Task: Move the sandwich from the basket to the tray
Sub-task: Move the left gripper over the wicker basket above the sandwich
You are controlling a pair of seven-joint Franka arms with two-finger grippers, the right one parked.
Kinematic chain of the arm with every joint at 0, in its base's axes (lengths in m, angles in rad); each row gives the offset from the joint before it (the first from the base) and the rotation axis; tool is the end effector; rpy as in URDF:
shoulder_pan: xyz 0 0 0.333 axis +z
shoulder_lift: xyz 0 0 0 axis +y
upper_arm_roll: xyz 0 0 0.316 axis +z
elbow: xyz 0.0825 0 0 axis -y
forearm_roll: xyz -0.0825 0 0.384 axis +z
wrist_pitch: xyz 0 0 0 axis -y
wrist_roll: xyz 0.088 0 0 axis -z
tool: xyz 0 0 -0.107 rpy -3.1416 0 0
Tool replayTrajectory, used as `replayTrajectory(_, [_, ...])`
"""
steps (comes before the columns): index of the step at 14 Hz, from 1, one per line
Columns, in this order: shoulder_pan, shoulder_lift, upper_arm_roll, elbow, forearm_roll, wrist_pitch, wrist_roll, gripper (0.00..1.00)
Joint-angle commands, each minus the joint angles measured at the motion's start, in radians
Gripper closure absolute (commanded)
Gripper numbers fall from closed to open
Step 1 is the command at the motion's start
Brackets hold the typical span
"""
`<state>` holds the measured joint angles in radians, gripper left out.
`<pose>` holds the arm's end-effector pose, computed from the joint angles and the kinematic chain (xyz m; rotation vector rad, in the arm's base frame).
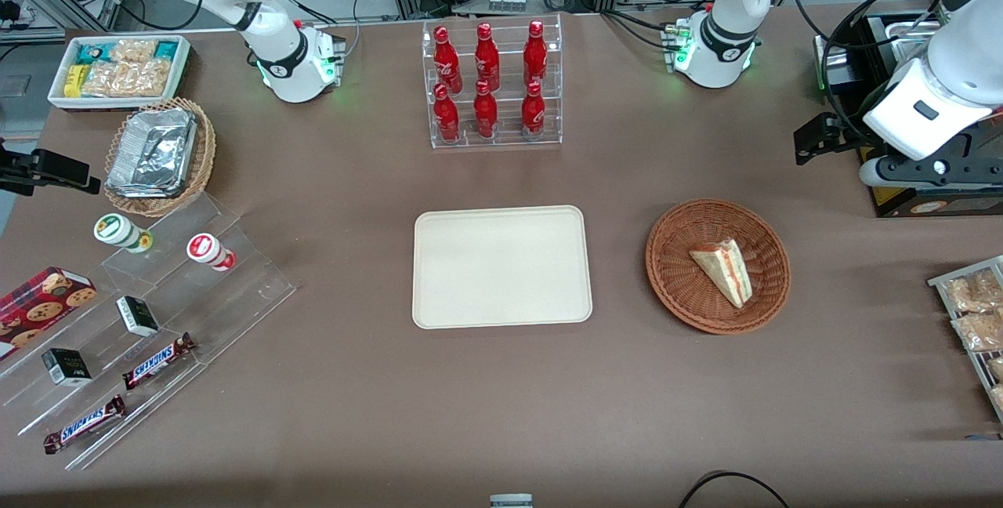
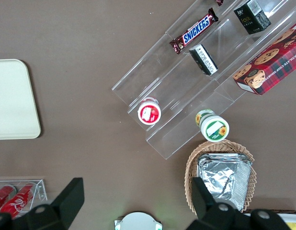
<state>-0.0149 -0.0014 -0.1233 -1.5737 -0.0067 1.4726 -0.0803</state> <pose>0.5378 -0.0756 0.6158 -3.1320 0.0912 0.1565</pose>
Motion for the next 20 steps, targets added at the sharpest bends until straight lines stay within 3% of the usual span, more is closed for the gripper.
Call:
replayTrajectory(1, [0.01,0.004,-0.004,0.009,-0.006,-0.011,0.02,0.0])
replayTrajectory(8, [0.003,0.026,-0.007,-0.119,-0.016,0.058,0.017,0.0])
replayTrajectory(17, [0.0,-0.037,-0.009,-0.529,-0.013,0.55,0.004,0.0])
replayTrajectory(20, [-0.002,-0.038,-0.01,-0.646,-0.012,0.736,-0.084,0.0])
